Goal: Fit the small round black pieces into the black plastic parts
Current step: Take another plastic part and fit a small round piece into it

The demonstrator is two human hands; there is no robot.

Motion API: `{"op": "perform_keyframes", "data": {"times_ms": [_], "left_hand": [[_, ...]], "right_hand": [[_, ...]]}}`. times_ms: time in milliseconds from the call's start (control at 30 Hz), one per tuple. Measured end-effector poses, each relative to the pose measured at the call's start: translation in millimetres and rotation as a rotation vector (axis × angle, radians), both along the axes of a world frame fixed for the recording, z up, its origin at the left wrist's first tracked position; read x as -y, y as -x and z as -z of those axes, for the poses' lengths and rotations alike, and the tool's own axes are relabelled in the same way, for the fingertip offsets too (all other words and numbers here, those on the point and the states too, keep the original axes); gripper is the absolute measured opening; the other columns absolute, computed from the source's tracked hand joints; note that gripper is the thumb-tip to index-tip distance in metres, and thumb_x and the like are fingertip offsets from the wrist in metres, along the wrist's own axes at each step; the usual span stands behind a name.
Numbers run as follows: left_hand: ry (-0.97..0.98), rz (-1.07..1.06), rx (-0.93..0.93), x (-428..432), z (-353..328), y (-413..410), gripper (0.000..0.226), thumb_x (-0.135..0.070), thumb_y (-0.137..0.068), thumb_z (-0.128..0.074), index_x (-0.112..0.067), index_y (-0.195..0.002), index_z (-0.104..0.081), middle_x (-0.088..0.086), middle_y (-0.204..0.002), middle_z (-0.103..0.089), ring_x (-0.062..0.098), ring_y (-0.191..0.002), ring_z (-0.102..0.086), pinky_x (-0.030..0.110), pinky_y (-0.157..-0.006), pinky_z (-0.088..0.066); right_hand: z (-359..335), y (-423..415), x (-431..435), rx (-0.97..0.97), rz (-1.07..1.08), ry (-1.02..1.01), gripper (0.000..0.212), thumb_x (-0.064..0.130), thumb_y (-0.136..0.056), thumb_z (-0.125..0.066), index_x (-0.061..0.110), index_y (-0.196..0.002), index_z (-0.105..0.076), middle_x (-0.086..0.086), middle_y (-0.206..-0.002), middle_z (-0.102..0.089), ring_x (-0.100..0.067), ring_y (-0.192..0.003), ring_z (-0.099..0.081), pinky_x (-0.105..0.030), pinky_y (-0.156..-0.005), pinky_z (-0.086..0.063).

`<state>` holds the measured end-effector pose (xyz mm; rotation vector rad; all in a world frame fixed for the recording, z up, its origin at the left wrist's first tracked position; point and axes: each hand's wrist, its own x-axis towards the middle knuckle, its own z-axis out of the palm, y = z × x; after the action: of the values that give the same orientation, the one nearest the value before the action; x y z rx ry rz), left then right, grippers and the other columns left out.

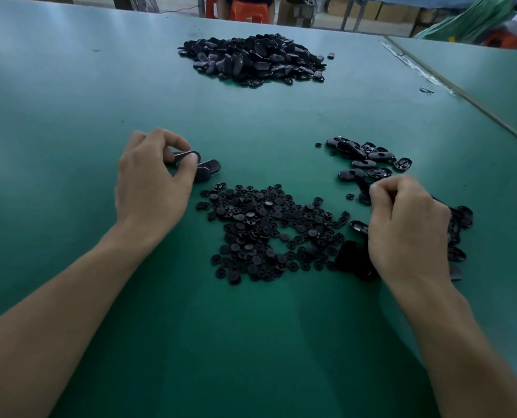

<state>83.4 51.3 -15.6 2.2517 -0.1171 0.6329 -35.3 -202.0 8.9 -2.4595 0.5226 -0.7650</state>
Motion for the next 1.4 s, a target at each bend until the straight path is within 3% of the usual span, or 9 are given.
{"op": "perform_keyframes", "data": {"times_ms": [133,200,300,500,733,867,1033,1167,1400], "left_hand": [[0.103,0.279,0.15,20,-10,20,0.008,-0.032,-0.09,-0.068,-0.028,-0.097,-0.068,-0.011,-0.075,-0.057,-0.003,-0.061,-0.05,0.006,-0.062,-0.037],[0.192,0.455,0.091,32,-13,35,0.018,-0.037,-0.089,-0.067,-0.028,-0.103,-0.071,-0.016,-0.072,-0.062,-0.002,-0.056,-0.051,0.006,-0.058,-0.038],[0.25,0.61,-0.023,47,-12,52,0.017,-0.03,-0.086,-0.074,-0.023,-0.101,-0.076,-0.014,-0.072,-0.069,-0.008,-0.055,-0.054,0.002,-0.058,-0.038],[0.354,0.652,-0.11,52,-10,56,0.012,-0.013,-0.087,-0.076,-0.024,-0.09,-0.076,-0.011,-0.076,-0.075,-0.005,-0.065,-0.063,0.008,-0.064,-0.045],[0.455,0.642,-0.108,55,-8,57,0.008,-0.021,-0.086,-0.069,-0.028,-0.086,-0.072,-0.01,-0.079,-0.074,0.001,-0.066,-0.064,0.016,-0.062,-0.048],[0.493,0.622,-0.102,53,-6,54,0.012,-0.018,-0.089,-0.07,-0.029,-0.092,-0.072,-0.012,-0.078,-0.074,0.005,-0.067,-0.066,0.019,-0.064,-0.053],[0.597,0.59,-0.126,52,-5,50,0.018,-0.011,-0.093,-0.065,-0.026,-0.1,-0.072,-0.009,-0.072,-0.072,0.008,-0.066,-0.068,0.018,-0.063,-0.053],[0.599,0.577,-0.127,52,-5,50,0.017,-0.01,-0.093,-0.066,-0.025,-0.094,-0.073,-0.009,-0.074,-0.074,0.009,-0.069,-0.072,0.017,-0.066,-0.053],[0.659,0.583,-0.157,51,-4,50,0.016,-0.006,-0.088,-0.07,-0.021,-0.095,-0.073,-0.005,-0.079,-0.076,0.014,-0.073,-0.074,0.019,-0.067,-0.056]], "right_hand": [[0,-2,-17,0.075,-0.296,-0.214,0.014,0.022,-0.099,-0.058,0.027,-0.087,-0.063,0.011,-0.073,-0.066,-0.009,-0.071,-0.064,-0.028,-0.067,-0.052],[3,-1,-25,0.051,-0.403,-0.34,0.013,0.022,-0.098,-0.061,0.026,-0.088,-0.069,0.006,-0.078,-0.071,-0.015,-0.074,-0.068,-0.042,-0.073,-0.057],[7,0,-33,0.083,-0.495,-0.431,0.011,0.023,-0.096,-0.063,0.027,-0.089,-0.071,0.007,-0.08,-0.072,-0.012,-0.074,-0.067,-0.04,-0.075,-0.058],[8,1,-35,0.097,-0.538,-0.501,0.01,0.023,-0.093,-0.067,0.032,-0.095,-0.071,0.018,-0.084,-0.073,-0.002,-0.079,-0.068,-0.016,-0.073,-0.052],[6,2,-38,0.106,-0.546,-0.543,0.016,0.014,-0.091,-0.071,0.03,-0.092,-0.072,0.012,-0.082,-0.075,-0.006,-0.078,-0.071,-0.023,-0.075,-0.057],[7,3,-40,0.09,-0.462,-0.381,0.016,0.017,-0.092,-0.07,0.027,-0.104,-0.073,0.015,-0.079,-0.072,0.001,-0.077,-0.067,-0.011,-0.071,-0.051],[9,6,-42,-0.133,-0.438,0.044,0.008,0.032,-0.086,-0.073,0.027,-0.091,-0.075,0.013,-0.08,-0.059,-0.01,-0.082,-0.054,-0.033,-0.076,-0.049],[6,7,-46,-0.221,-0.433,0.076,0.012,0.04,-0.087,-0.072,0.029,-0.091,-0.074,0.012,-0.083,-0.057,-0.012,-0.088,-0.052,-0.035,-0.08,-0.048],[6,6,-52,-0.143,-0.479,0.015,0.005,0.021,-0.094,-0.065,0.022,-0.089,-0.065,0.013,-0.086,-0.056,-0.011,-0.086,-0.054,-0.034,-0.078,-0.048]]}}
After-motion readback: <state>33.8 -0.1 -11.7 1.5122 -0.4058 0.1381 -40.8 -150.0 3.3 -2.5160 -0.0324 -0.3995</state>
